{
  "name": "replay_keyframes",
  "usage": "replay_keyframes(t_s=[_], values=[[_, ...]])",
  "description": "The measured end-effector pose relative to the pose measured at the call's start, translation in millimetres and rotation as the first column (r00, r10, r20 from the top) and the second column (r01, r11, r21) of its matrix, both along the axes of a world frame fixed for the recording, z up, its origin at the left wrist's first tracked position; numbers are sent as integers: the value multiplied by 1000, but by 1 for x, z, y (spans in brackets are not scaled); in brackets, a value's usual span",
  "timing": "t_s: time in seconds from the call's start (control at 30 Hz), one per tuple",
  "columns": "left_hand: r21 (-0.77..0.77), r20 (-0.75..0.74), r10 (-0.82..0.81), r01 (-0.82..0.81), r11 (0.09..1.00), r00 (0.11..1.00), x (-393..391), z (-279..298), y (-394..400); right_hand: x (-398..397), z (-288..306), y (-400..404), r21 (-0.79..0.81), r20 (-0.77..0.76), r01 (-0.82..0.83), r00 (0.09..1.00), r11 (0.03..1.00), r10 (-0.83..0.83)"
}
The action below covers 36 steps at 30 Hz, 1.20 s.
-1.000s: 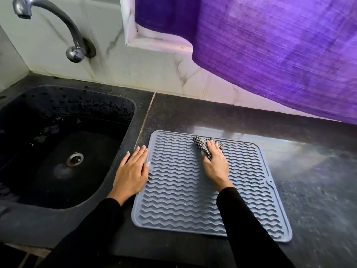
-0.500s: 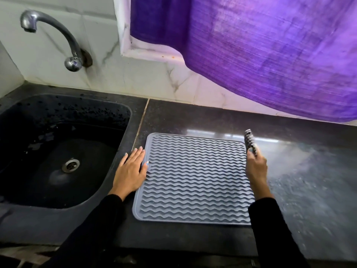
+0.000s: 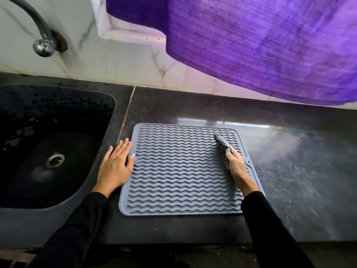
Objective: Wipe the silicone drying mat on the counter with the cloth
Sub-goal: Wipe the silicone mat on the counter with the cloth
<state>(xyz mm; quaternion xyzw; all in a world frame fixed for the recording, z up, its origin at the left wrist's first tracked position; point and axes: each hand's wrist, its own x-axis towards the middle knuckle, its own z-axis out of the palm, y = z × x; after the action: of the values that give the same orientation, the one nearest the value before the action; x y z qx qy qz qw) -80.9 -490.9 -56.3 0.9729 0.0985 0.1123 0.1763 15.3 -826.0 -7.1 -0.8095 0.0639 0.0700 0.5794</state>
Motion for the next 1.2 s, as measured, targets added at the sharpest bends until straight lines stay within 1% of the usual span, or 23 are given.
replay_keyframes(t_s=[0.03, 0.07, 0.13, 0.17, 0.2, 0.23, 0.27, 0.3, 0.33, 0.4, 0.43, 0.47, 0.53, 0.6, 0.67, 0.73, 0.83, 0.93, 1.0, 1.03, 1.1, 1.17, 1.2], values=[[-3, -3, -2, 2, 1000, 1000, 0, 0, 1, 0, 4, -5, 171, -79, 68, 995, 983, -56], [-6, -2, -4, 4, 1000, 1000, 0, 0, 1, 1, 9, -12, 381, -165, 140, 983, 914, -81], [-12, -4, -11, 11, 1000, 1000, 0, 0, 1, -3, 25, -28, 651, -315, 288, 944, 702, -96], [-15, -4, -11, 10, 1000, 1000, 0, 0, 1, -2, 30, -38, 699, -356, 362, 924, 617, -138], [-20, -4, -7, 7, 1000, 1000, 0, 0, 1, -1, 34, -44, 698, -357, 405, 912, 591, -204], [-27, -5, 0, 0, 1000, 1000, 0, 1, 0, -1, 37, -48, 663, -328, 438, 899, 607, -290], [-34, -5, 5, -5, 999, 1000, 0, 2, 0, -1, 38, -50, 620, -265, 451, 891, 642, -369], [-38, -5, 7, -7, 999, 1000, 0, 3, 0, -4, 41, -50, 504, -157, 457, 883, 732, -443], [-39, -5, 9, -10, 999, 1000, 0, 3, -1, -8, 42, -51, 320, -26, 451, 883, 833, -468], [-39, -10, 14, -14, 999, 1000, 0, 4, -2, -23, 37, -54, -86, 198, 327, 931, 941, -305], [-37, -14, 18, -18, 999, 1000, -1, 4, -2, -34, 31, -51, -244, 214, 215, 963, 946, -164], [-36, -17, 20, -21, 999, 1000, -1, 5, -2, -46, 24, -44, -357, 186, 94, 982, 929, -28], [-37, -18, 21, -22, 999, 1000, -1, 6, -3, -63, 1, -32, -582, 155, -42, 975, 812, 161], [-34, -22, 19, -19, 999, 1000, -1, 7, -4, -67, -19, -28, -739, 202, -9, 951, 673, 234], [-28, -24, 16, -17, 999, 1000, -1, 8, -3, -62, -22, -31, -762, 176, -8, 960, 647, 219], [-24, -28, 18, -19, 1000, 999, -1, 8, -4, -58, -21, -38, -728, 178, -29, 957, 685, 230], [-41, -29, 34, -36, 999, 999, 0, 7, -4, -52, -17, -48, -573, 245, -49, 942, 818, 228], [-53, -34, 33, -35, 998, 999, 1, 6, -4, -42, -11, -58, -431, 193, -53, 970, 901, 150], [-59, -40, 36, -39, 998, 999, 0, 6, -2, -30, -4, -74, -170, 105, -12, 994, 985, 30], [-63, -40, 36, -38, 997, 999, 0, 7, -1, -27, 4, -84, -41, 50, 38, 998, 998, -35], [-67, -43, 28, -31, 997, 999, 1, 7, -1, -27, 18, -104, 179, -27, 221, 975, 959, -220], [-68, -48, 29, -32, 997, 998, 2, 7, -1, -31, 34, -104, 201, -54, 391, 920, 898, -388], [-66, -49, 30, -34, 997, 998, 2, 7, -2, -37, 38, -103, 116, 39, 427, 900, 897, -433]])
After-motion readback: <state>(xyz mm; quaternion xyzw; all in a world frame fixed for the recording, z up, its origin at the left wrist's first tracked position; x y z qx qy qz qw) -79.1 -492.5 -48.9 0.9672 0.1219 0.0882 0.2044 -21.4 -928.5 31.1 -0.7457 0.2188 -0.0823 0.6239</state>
